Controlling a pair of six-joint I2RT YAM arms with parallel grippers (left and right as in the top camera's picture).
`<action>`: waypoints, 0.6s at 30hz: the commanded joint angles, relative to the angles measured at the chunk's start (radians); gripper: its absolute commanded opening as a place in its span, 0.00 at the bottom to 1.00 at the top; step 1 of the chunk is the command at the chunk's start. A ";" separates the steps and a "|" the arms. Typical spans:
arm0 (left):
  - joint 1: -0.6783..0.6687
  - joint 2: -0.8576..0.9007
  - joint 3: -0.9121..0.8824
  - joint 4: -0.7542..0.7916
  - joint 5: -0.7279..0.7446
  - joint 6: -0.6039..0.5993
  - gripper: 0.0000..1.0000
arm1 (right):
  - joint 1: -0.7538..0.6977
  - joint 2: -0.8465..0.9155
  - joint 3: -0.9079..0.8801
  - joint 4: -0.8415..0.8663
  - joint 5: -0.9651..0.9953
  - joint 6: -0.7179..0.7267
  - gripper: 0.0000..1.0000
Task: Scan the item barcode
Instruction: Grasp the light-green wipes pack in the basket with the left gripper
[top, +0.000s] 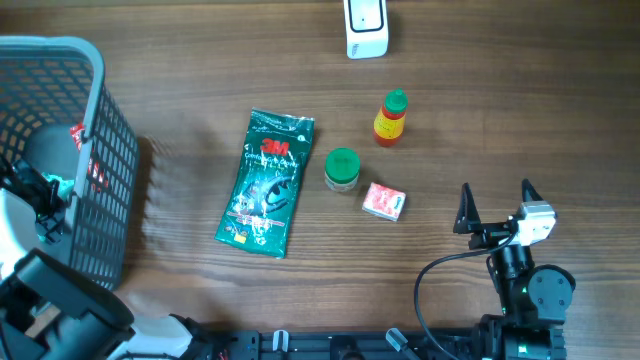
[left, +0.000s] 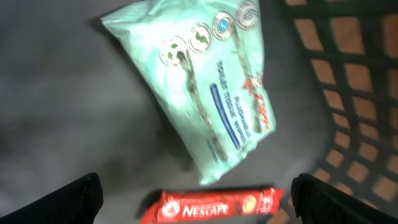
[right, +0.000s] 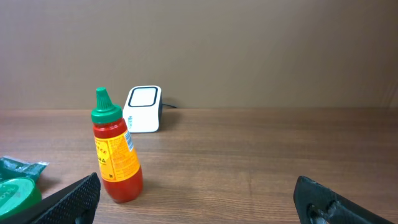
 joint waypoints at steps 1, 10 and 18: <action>0.005 0.063 0.001 0.037 -0.058 -0.021 1.00 | 0.004 -0.006 -0.001 0.003 0.009 -0.010 1.00; 0.005 0.183 0.001 0.063 -0.096 -0.021 0.60 | 0.004 -0.006 -0.001 0.003 0.009 -0.009 1.00; 0.005 0.237 0.001 0.063 -0.094 -0.006 0.04 | 0.004 -0.006 -0.001 0.003 0.010 -0.009 1.00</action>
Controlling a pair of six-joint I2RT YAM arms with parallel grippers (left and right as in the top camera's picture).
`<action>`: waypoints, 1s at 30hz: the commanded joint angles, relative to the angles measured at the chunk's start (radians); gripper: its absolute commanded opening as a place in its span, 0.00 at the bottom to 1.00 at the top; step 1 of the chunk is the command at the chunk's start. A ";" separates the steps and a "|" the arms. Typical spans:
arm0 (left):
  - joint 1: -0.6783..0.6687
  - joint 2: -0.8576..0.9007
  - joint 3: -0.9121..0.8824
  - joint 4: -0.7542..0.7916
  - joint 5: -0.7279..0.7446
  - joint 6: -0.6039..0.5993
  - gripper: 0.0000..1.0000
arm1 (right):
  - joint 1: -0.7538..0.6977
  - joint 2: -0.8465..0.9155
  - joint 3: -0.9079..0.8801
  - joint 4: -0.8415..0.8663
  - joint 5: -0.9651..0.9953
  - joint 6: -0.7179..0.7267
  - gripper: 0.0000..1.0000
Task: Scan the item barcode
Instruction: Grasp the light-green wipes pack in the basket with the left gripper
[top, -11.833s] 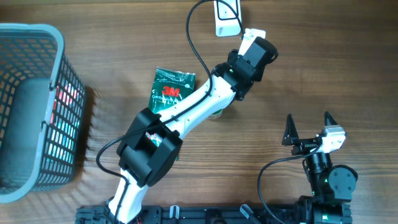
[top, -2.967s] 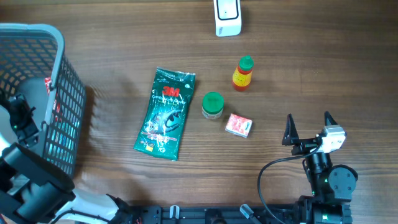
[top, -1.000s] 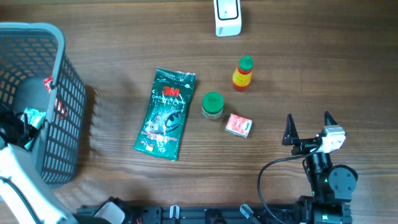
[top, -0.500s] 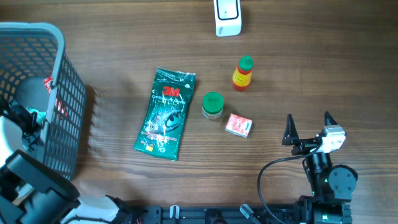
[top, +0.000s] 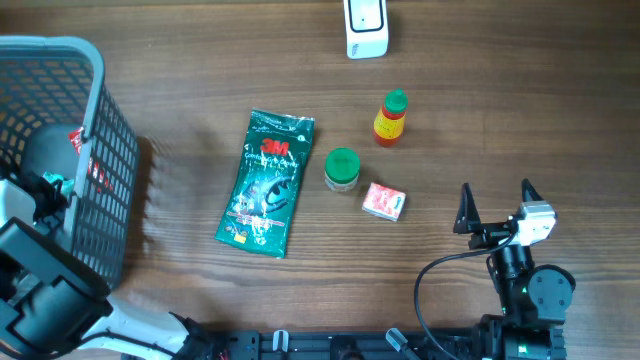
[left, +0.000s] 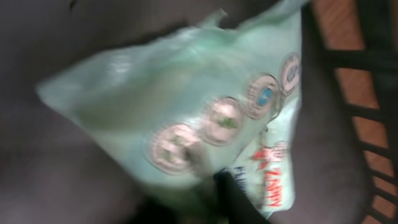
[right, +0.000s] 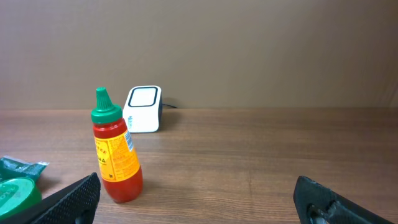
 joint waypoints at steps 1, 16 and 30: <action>0.005 0.065 -0.032 -0.027 -0.018 0.014 0.04 | 0.004 -0.006 -0.001 0.003 0.010 -0.009 1.00; 0.005 -0.340 -0.032 -0.012 0.116 0.135 0.04 | 0.005 -0.006 -0.001 0.003 0.009 -0.009 1.00; -0.244 -0.791 -0.032 0.162 0.369 0.388 0.04 | 0.004 -0.006 -0.001 0.003 0.010 -0.010 1.00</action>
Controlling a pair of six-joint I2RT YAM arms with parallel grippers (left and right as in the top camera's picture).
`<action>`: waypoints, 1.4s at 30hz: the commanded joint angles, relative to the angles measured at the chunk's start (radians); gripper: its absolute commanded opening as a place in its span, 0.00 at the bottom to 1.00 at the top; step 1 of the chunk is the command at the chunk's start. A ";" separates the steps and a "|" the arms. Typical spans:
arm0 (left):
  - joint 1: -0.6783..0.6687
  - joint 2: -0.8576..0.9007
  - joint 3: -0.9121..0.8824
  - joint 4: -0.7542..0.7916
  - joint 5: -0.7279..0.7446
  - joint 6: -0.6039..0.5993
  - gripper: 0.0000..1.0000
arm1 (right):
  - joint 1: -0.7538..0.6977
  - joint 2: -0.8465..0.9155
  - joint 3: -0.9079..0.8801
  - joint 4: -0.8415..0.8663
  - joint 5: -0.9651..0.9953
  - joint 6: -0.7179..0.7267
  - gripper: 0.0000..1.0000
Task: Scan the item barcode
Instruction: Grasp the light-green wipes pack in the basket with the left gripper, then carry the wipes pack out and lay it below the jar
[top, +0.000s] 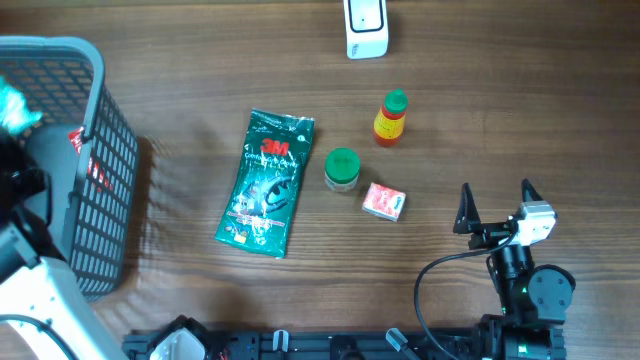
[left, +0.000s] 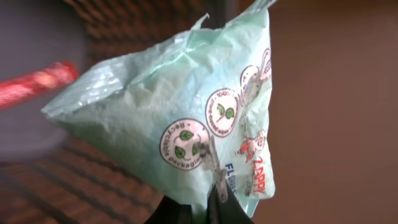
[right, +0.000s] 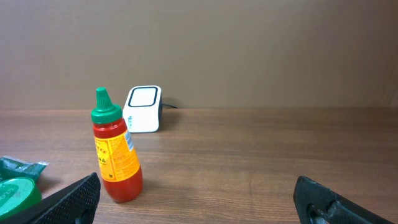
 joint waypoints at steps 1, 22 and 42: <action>-0.196 -0.055 0.005 0.086 0.076 0.267 0.04 | 0.004 -0.006 -0.001 0.003 0.009 -0.010 1.00; -1.313 0.367 0.005 -0.158 -0.304 0.460 0.04 | 0.004 -0.006 -0.001 0.003 0.010 -0.009 1.00; -1.566 0.544 -0.051 -0.225 -0.557 0.420 0.04 | 0.004 -0.006 -0.001 0.003 0.010 -0.010 1.00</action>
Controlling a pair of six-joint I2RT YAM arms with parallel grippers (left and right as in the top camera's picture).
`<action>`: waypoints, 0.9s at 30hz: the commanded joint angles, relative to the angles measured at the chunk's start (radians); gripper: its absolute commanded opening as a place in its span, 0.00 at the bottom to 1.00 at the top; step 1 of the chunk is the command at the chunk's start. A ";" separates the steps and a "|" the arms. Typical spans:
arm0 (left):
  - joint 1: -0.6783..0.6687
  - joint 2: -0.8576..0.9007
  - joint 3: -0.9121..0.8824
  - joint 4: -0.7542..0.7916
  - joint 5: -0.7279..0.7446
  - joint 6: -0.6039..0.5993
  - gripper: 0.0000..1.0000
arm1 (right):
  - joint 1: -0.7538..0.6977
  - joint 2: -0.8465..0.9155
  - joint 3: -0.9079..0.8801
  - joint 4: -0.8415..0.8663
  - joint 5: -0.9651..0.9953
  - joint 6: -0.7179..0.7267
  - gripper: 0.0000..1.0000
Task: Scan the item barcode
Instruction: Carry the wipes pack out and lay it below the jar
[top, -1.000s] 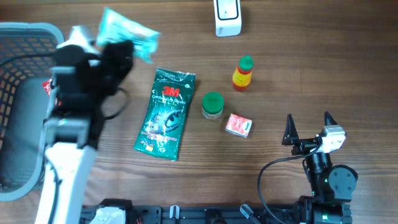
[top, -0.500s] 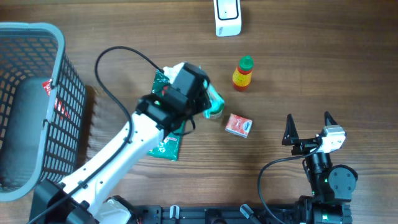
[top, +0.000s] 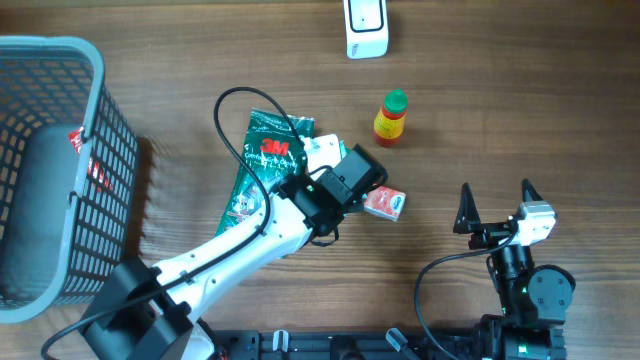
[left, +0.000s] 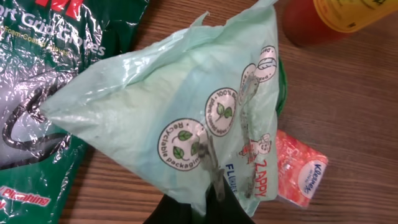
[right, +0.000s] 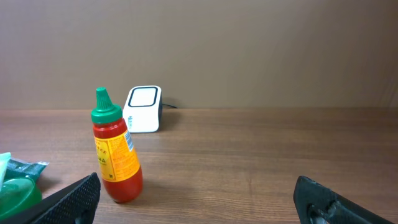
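Note:
My left gripper (left: 208, 200) is shut on the bottom edge of a pale green tissue packet (left: 186, 112) and holds it above the middle of the table. In the overhead view the left gripper (top: 338, 178) and the packet (top: 320, 152) hang over the green-lidded jar, which is mostly hidden. The white barcode scanner (top: 366, 28) stands at the far edge, also seen as a scanner (right: 143, 109) from the right wrist. My right gripper (top: 495, 205) rests open at the near right, holding nothing.
A dark green 3M bag (top: 262, 172) lies left of the gripper. A red Kleenex pack (top: 385, 203) and a red sauce bottle (top: 391, 118) stand to its right. A grey basket (top: 95, 120) at the left holds a red Nestle bar (top: 78, 135).
My left gripper, still shut on the pale green packet, has moved from above the basket at the far left to the table's middle, over the jar. The right arm is unchanged.
My left gripper was open inside the basket above the pale green packet and a red bar. Then it was down on the packet. Then it held the packet lifted above the basket, and now holds it over the table's middle. The right gripper stayed open and still.

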 joint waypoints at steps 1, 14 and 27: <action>-0.002 0.061 -0.010 -0.001 -0.027 -0.009 0.05 | 0.004 -0.006 -0.001 0.002 0.009 -0.009 1.00; -0.002 -0.119 0.019 0.002 -0.220 0.030 0.59 | 0.004 -0.006 -0.001 0.002 0.009 -0.009 1.00; 0.314 -0.508 0.069 0.129 -0.513 0.389 0.89 | 0.004 -0.006 -0.001 0.002 0.010 -0.009 1.00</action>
